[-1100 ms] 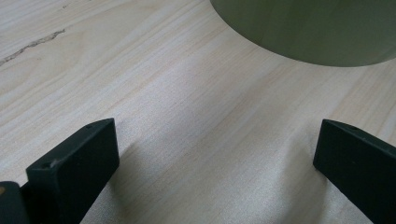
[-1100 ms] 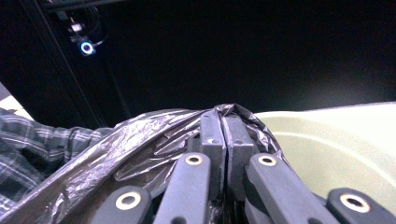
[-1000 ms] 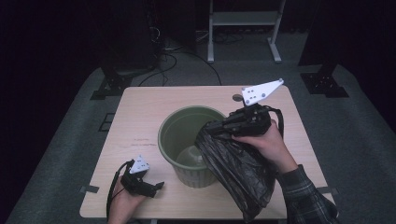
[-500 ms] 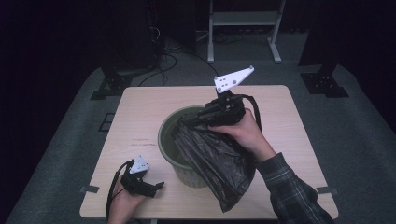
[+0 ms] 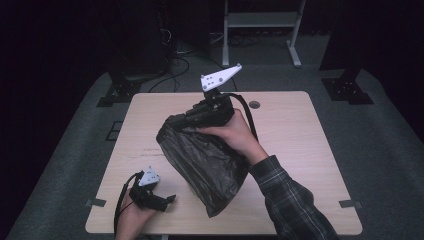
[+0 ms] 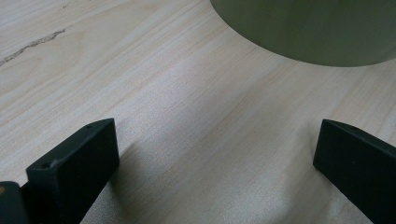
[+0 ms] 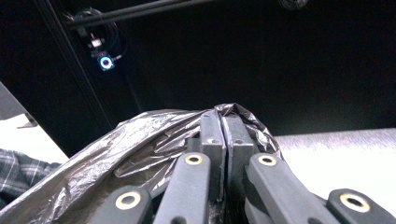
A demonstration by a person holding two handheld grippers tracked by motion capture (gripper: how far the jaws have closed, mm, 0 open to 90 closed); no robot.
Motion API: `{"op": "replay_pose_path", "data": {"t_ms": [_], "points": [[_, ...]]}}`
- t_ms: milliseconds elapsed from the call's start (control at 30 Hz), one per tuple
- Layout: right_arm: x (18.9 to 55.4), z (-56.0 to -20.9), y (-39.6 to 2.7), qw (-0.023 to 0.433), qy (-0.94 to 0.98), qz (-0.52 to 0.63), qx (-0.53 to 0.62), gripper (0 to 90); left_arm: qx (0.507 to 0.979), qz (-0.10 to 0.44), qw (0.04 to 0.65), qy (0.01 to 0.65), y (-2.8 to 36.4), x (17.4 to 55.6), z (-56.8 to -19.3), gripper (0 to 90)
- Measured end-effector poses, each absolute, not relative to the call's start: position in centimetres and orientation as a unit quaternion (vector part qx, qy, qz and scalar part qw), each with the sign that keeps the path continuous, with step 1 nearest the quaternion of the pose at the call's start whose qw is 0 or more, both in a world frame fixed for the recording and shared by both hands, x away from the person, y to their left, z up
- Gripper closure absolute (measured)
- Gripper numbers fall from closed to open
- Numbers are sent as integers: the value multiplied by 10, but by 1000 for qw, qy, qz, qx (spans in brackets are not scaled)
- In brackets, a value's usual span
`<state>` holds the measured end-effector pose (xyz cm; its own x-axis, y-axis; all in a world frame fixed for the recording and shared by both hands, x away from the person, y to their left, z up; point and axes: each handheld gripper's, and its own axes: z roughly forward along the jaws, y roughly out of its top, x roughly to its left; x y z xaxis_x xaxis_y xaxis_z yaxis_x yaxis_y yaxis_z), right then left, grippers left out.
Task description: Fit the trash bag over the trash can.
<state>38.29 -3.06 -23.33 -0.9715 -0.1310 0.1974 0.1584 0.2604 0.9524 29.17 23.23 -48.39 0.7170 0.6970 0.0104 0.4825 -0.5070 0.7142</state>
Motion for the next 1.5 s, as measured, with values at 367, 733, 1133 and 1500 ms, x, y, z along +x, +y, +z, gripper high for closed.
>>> {"op": "replay_pose_path", "data": {"t_ms": [367,733,1133,1500], "points": [[390,-236,2,133,-793,-595,-5,889,855,151,357,344,232,292,-484,0],[382,-244,-38,94,-825,-556,-31,888,855,150,357,345,232,292,-484,0],[386,-266,-86,62,-841,-532,-73,885,856,150,356,344,232,292,-484,0],[388,-286,-100,31,-870,-480,-109,731,856,150,356,344,232,292,-484,0]]}}
